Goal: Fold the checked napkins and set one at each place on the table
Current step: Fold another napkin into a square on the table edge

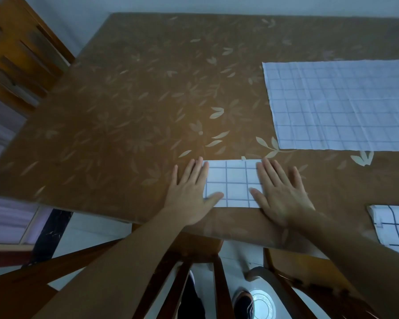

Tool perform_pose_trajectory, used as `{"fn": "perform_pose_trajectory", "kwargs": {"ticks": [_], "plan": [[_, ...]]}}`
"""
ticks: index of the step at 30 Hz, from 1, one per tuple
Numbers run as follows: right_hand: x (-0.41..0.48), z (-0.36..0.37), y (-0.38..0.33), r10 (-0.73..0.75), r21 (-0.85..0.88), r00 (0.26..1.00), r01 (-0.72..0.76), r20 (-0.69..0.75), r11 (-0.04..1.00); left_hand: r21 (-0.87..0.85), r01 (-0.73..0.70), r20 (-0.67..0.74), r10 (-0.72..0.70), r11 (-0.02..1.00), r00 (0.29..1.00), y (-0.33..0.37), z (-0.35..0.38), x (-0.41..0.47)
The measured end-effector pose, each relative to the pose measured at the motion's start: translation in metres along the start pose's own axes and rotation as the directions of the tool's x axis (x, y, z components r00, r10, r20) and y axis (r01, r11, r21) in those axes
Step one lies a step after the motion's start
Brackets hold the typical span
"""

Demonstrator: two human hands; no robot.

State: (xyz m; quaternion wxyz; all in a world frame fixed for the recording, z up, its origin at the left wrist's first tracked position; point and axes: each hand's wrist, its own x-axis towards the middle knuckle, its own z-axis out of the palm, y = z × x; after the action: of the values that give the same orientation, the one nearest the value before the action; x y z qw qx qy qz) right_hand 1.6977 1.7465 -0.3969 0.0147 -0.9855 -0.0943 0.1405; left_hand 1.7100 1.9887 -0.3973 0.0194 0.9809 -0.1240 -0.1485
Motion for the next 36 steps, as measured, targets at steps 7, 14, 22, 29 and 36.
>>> {"fn": "perform_pose_trajectory", "kwargs": {"ticks": [7, 14, 22, 29, 36], "plan": [[-0.017, -0.009, -0.013, -0.117, 0.004, 0.969, 0.120, -0.217, 0.993, -0.030, -0.004, 0.011, 0.005, 1.000, 1.000, -0.005, 0.000, 0.001], [-0.015, -0.008, -0.021, -0.484, -0.158, 0.821, 0.458, -0.302, 0.875, -0.140, 0.017, 0.093, -0.004, 0.990, 0.996, -0.005, -0.011, 0.002], [-0.018, -0.046, -0.034, -0.448, -0.063, 0.848, 0.449, -0.285, 0.891, -0.470, -0.057, 0.019, 0.074, 0.881, 0.997, -0.007, -0.043, -0.019], [-0.023, -0.130, -0.031, -0.071, 0.481, 0.959, 0.200, -0.274, 0.854, -0.695, -0.054, -0.063, 0.014, 0.717, 0.998, -0.002, -0.105, -0.032], [-0.035, -0.176, -0.018, 0.005, 0.970, 0.998, -0.063, 0.064, 0.234, -0.988, 0.105, 0.074, -0.241, 0.116, 0.968, -0.001, -0.177, -0.062]]}}
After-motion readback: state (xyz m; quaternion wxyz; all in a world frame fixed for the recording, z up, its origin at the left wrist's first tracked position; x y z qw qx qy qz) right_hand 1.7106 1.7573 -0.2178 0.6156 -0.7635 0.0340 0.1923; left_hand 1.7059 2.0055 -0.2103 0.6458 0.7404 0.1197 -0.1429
